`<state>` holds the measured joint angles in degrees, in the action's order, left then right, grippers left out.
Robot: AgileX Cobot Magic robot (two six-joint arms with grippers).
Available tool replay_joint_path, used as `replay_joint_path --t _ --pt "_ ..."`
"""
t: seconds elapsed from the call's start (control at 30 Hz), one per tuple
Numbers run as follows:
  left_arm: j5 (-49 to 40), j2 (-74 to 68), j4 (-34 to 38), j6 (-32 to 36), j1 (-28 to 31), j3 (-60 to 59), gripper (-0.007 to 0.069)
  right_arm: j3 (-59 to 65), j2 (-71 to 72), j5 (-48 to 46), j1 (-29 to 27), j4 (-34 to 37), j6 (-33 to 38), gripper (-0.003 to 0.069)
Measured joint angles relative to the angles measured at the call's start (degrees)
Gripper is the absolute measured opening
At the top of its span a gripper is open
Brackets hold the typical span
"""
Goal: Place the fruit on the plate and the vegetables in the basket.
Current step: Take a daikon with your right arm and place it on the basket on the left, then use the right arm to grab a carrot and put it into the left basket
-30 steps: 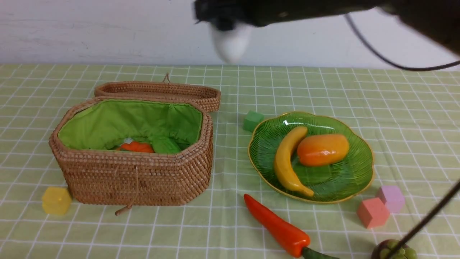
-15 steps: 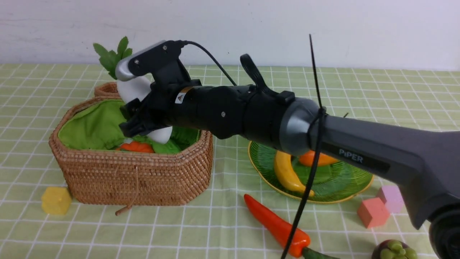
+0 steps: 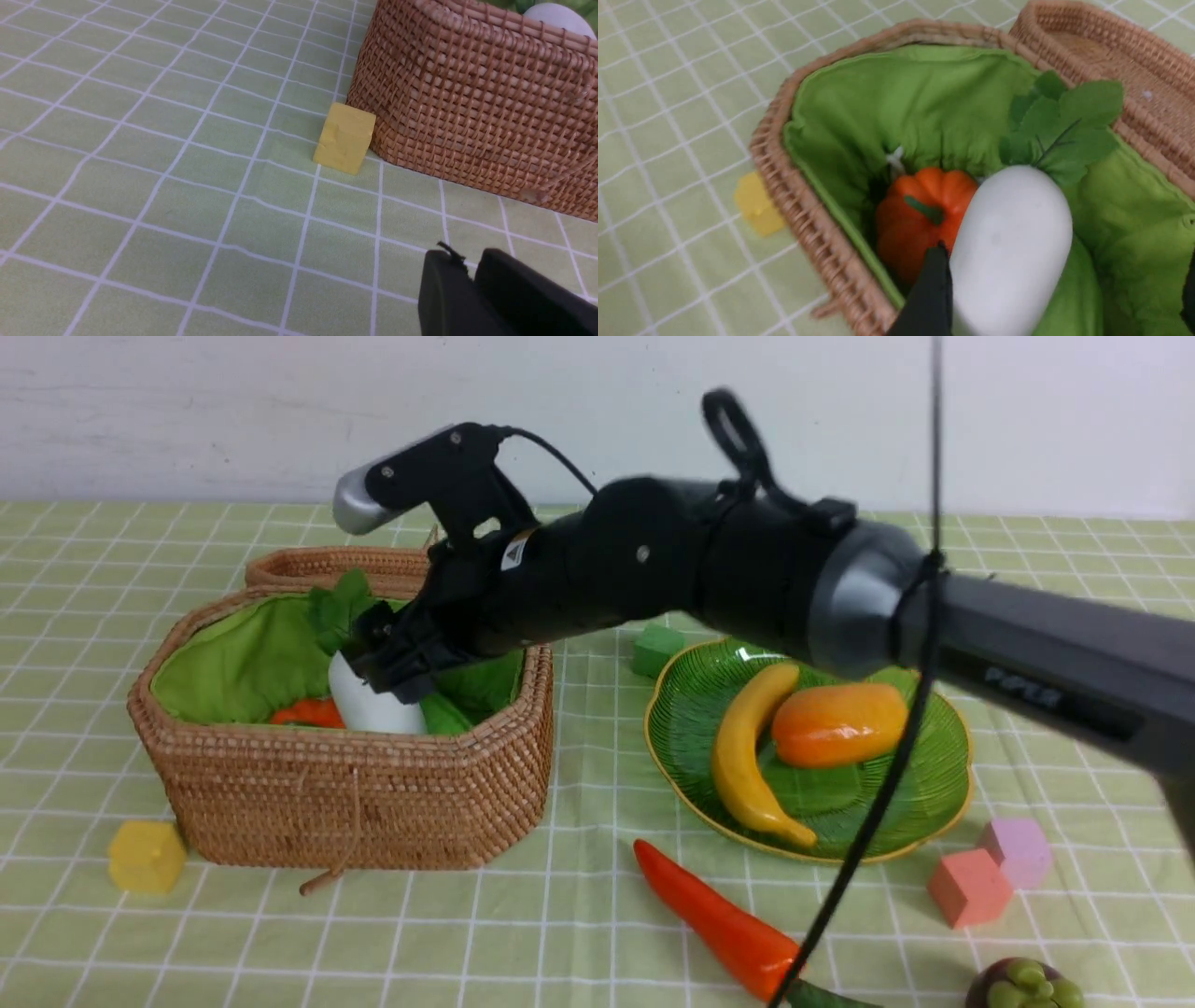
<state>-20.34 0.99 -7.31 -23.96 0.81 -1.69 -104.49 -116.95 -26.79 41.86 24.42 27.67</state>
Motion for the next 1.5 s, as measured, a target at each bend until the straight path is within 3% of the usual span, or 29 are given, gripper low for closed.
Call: replay_joint_path --t 0.3,0.47,0.57,0.83,1.23,1.33,1.5 --pt "0.0 0.0 0.0 0.0 0.0 0.0 0.0095 -0.2 16.3 -33.5 -5.8 -15.8 -7.2 0.0638" --pt "0.0 0.0 0.0 0.0 0.0 0.0 0.0096 3.3 15.7 -43.1 -6.1 -14.8 -7.3 0.0599" --pt "0.0 0.0 0.0 0.0 0.0 0.0 0.0099 9.1 14.3 -43.4 -5.7 -13.4 -7.3 0.0594" --pt "0.0 0.0 0.0 0.0 0.0 0.0 0.0108 22.8 11.7 -33.6 -5.7 -15.8 -7.3 0.0593" --pt "0.0 0.0 0.0 0.0 0.0 0.0 0.0123 26.1 2.3 -25.9 -5.7 -19.0 -7.2 0.0583" --pt "0.0 0.0 0.0 0.0 0.0 0.0 0.0125 26.0 2.1 -26.2 -5.7 -18.7 -6.8 0.055" --pt "0.0 0.0 0.0 0.0 0.0 0.0 0.0132 25.6 2.3 -28.1 -5.9 -15.1 -2.1 0.0321"
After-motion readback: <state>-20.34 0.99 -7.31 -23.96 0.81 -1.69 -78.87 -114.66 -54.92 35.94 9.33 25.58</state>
